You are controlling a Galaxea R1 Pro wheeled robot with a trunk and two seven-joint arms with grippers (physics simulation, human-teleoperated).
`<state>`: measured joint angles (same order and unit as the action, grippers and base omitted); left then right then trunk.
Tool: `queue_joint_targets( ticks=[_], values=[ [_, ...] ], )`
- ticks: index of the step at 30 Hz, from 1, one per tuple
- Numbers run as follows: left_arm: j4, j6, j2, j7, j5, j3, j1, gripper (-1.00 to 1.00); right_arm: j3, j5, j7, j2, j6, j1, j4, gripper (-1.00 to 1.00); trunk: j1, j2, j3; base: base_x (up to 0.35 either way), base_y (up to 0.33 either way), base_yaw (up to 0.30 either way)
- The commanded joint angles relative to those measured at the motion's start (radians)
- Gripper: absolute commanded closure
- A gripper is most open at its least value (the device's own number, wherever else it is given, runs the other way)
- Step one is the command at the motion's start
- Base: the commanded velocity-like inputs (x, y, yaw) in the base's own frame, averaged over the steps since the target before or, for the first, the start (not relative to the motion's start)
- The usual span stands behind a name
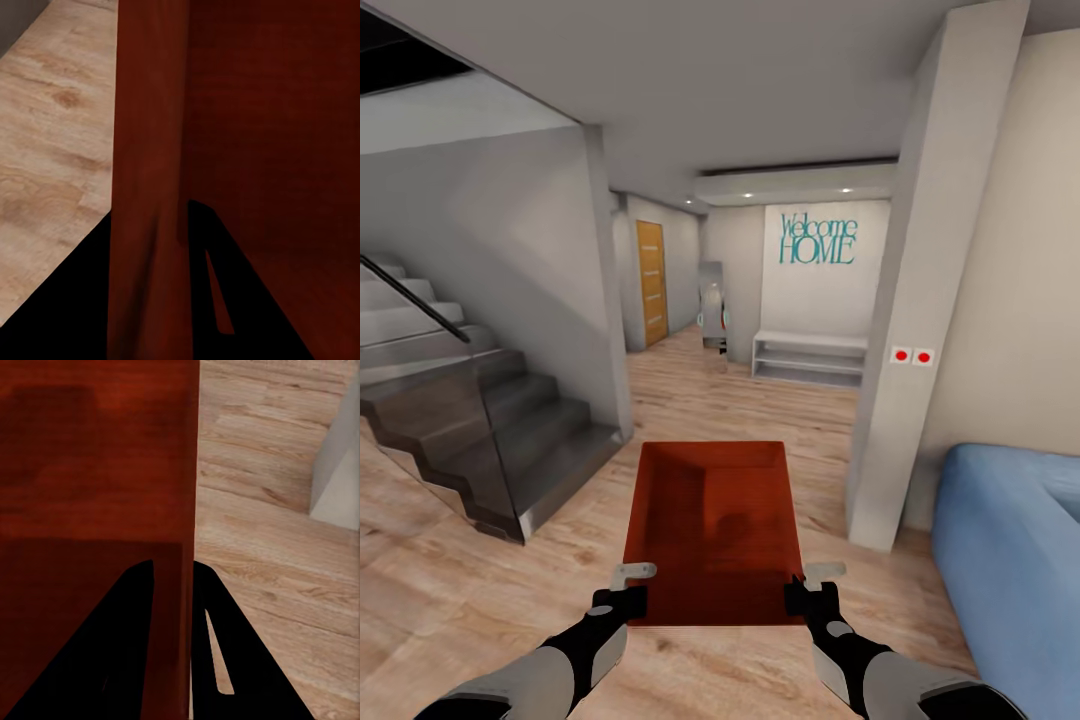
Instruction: Move the two storage containers from the living room to the garage. In the garage, place one container on the floor and stack the other container on top of it (either order is fine).
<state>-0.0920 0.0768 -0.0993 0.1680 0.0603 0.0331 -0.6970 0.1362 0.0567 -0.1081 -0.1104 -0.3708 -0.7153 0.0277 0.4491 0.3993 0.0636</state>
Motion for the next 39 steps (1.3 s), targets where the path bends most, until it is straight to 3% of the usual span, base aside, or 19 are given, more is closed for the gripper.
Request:
queue_joint_targets(
  ticks=[1,39],
  values=[
    [0.000,0.004,0.000,0.020,-0.001,-0.012,-0.001,1.00,0.033,0.033,-0.006,0.000,-0.008,-0.001,0.004,1.00,0.001,0.001,0.000,0.322,0.000,0.000],
    [0.000,0.004,0.000,0.021,-0.001,-0.012,-0.001,1.00,0.033,0.031,-0.005,0.000,-0.008,-0.001,0.004,1.00,0.001,0.001,0.000,0.322,0.000,0.000]
  ],
)
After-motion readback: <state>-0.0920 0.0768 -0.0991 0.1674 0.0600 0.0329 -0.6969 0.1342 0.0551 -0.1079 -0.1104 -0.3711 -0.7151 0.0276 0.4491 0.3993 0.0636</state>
